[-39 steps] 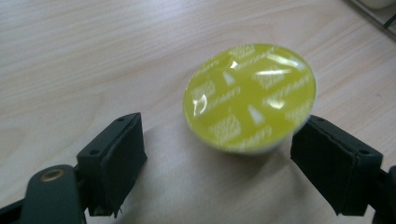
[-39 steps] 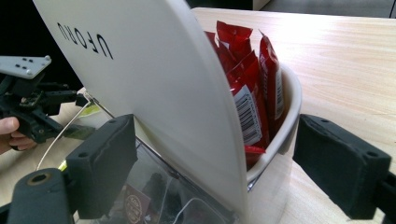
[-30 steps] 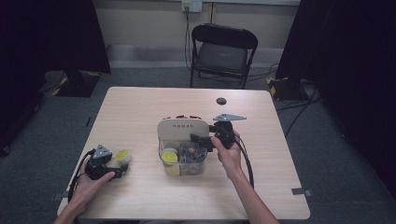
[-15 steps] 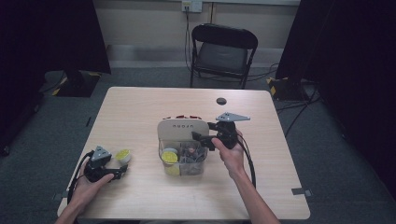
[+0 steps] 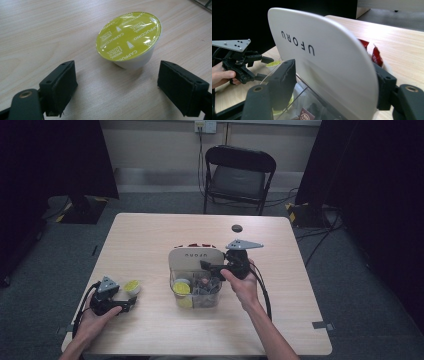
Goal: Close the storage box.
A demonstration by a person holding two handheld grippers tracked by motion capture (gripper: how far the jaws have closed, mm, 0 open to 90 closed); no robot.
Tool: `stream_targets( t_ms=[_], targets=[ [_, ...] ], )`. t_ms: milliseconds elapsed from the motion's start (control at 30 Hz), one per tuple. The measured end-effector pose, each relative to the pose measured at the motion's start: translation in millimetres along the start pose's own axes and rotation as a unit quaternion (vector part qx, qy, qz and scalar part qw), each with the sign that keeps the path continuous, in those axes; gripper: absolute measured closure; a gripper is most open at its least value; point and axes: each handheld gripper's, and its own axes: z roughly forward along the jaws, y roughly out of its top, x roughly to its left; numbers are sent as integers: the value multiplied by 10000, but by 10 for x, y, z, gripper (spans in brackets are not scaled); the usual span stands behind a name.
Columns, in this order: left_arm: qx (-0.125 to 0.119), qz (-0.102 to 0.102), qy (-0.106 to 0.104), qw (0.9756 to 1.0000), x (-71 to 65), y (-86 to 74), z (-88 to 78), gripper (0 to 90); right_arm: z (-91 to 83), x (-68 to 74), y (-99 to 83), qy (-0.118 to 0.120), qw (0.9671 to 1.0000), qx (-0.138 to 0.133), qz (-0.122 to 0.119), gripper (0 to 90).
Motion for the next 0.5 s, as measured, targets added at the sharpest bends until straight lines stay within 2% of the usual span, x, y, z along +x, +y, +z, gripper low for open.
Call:
stream_targets(
  t_ms=[67,133,367,500],
  targets=[
    [2,5,6,10000,0,-2,-2,152,1,4,-2,24,10000,8,-12,341],
    [-10,-22,2,10000,-7,-7,-5,152,-11,21,9,89,10000,-28,-29,404],
    [-30,-67,17,10000,-18,-19,-14,152,-36,53,5,97,9999,-63,-37,411],
    [-36,-64,18,10000,-17,-18,-14,152,-53,81,10,144,9999,-73,-36,376]
  ],
)
